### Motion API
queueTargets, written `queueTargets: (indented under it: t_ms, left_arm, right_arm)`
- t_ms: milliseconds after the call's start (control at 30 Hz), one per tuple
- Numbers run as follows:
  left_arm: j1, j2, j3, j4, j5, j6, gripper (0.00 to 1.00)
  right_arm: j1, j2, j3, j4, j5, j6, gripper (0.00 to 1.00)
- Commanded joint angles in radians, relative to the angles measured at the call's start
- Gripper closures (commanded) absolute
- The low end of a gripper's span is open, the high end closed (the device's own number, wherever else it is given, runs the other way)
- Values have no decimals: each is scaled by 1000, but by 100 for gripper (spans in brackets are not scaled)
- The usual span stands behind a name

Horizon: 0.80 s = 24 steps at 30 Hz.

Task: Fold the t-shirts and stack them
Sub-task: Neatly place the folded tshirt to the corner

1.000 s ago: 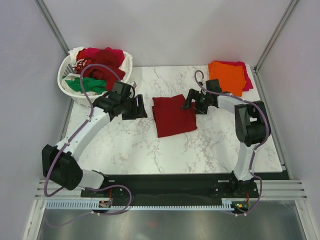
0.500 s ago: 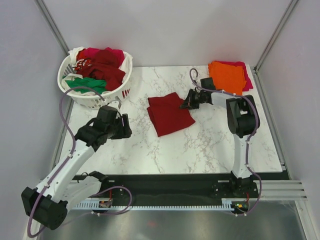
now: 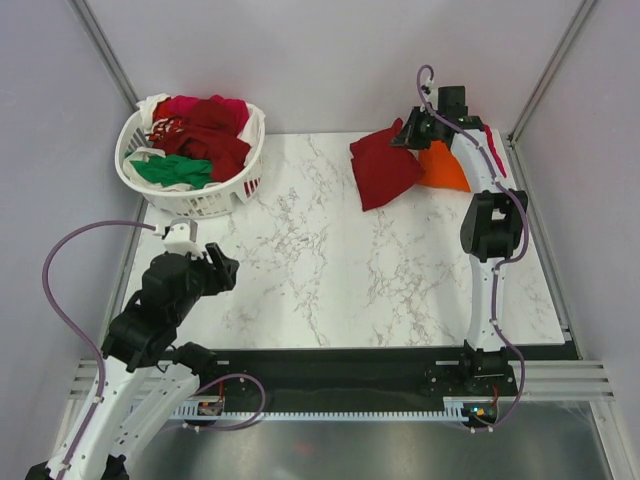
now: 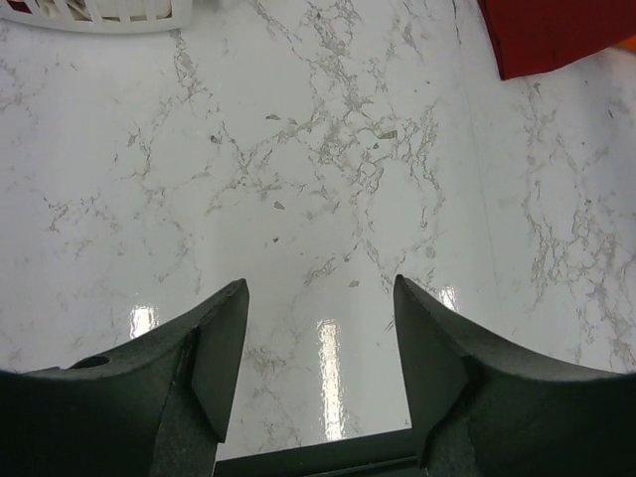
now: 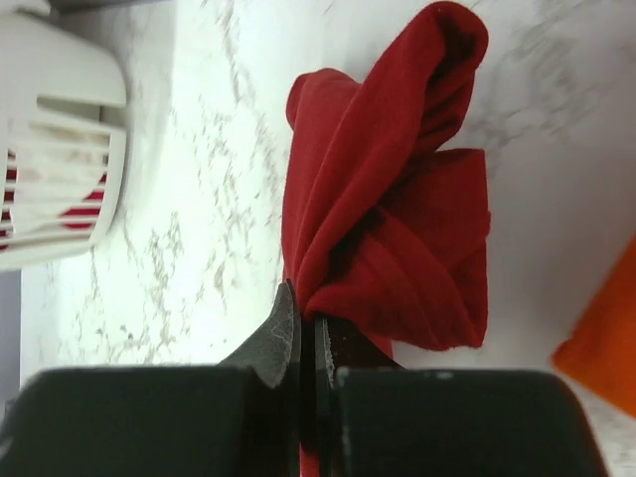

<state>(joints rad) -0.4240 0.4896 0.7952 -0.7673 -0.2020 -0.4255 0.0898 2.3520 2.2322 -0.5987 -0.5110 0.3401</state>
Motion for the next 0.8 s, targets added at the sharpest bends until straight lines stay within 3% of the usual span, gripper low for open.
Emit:
queueTargets:
  t_ms: [0,133,400,767]
  left_arm:
    - [-4,-19,-22,37,-46,4,33]
    - [-4,7,-21,37,-43,7,33]
    - [-2,43,-22,39,-36,10,34]
    - [-2,61,-24,42,-33,10,34]
  right_arm:
    - [-76,59,168,-67,16,26,100]
    - [-194,76,216,-11,2,82,100]
    - [-436,171,231,108,-168,186,100]
    - [-458,139,195,163,-140,212,100]
